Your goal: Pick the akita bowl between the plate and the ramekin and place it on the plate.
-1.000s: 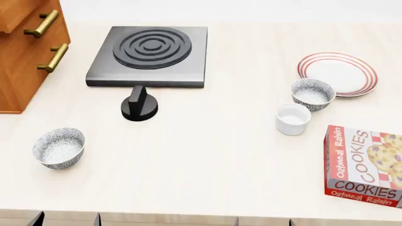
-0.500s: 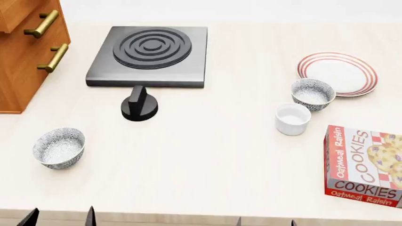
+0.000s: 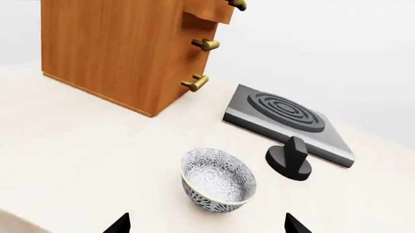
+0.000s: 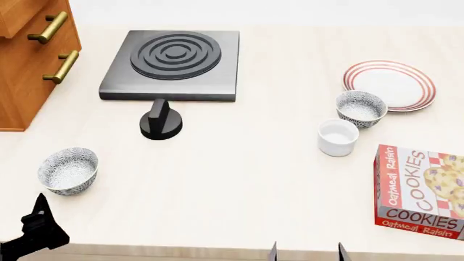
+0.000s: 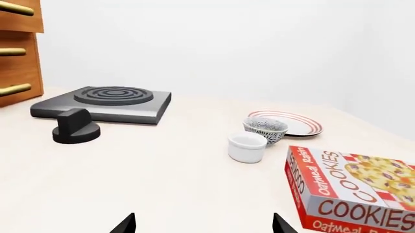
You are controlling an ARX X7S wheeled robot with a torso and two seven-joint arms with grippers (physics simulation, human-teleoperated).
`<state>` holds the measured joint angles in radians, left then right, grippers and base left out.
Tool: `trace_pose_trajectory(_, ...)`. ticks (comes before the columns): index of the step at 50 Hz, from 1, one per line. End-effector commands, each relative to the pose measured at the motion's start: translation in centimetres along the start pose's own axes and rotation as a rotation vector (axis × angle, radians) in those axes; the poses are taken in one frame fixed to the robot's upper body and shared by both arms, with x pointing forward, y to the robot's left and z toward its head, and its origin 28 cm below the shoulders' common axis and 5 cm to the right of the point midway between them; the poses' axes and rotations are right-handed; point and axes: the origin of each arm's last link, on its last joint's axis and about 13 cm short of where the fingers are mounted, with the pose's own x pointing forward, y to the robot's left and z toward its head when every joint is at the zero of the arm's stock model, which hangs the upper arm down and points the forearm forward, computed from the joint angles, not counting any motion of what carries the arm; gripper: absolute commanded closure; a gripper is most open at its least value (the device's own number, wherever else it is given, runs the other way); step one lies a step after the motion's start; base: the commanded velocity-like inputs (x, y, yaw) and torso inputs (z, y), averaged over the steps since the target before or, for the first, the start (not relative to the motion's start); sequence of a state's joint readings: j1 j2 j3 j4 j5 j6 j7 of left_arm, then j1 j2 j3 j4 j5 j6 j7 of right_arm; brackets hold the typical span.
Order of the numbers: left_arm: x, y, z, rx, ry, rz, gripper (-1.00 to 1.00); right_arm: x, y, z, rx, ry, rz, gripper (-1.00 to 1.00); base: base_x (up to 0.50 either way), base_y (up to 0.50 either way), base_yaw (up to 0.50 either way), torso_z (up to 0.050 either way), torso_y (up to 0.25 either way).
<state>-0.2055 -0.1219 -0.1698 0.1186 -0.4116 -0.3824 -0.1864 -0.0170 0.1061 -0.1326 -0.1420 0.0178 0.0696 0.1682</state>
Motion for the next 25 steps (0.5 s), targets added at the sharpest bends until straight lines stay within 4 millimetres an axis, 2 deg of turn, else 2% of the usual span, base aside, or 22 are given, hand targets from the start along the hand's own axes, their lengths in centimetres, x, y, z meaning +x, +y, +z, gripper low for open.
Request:
trace_pose_trajectory(1, 1.0, 0.7, 1.5, -0.061, -0.003, 0.051, -1.0, -0.2, 0.0, 1.3, -0.033, -0.031, 0.004, -1.0, 0.0, 0.0, 0.0, 0.0, 0.0)
trace_pose_trajectory(14, 1.9, 2.0, 1.8, -0.073, -0.013, 0.115, -1.0, 0.7, -0.1, 5.3, -0.084, -0.111, 0.035, -1.0, 0.0, 0.0, 0.0, 0.0, 0.0)
trace_pose_trajectory(25, 1.8, 2.1, 2.0, -0.078, -0.02, 0.121, -1.0, 0.9, -0.2, 6.1, -0.099, -0.136, 0.044, -1.0, 0.0, 0.0, 0.0, 0.0, 0.0)
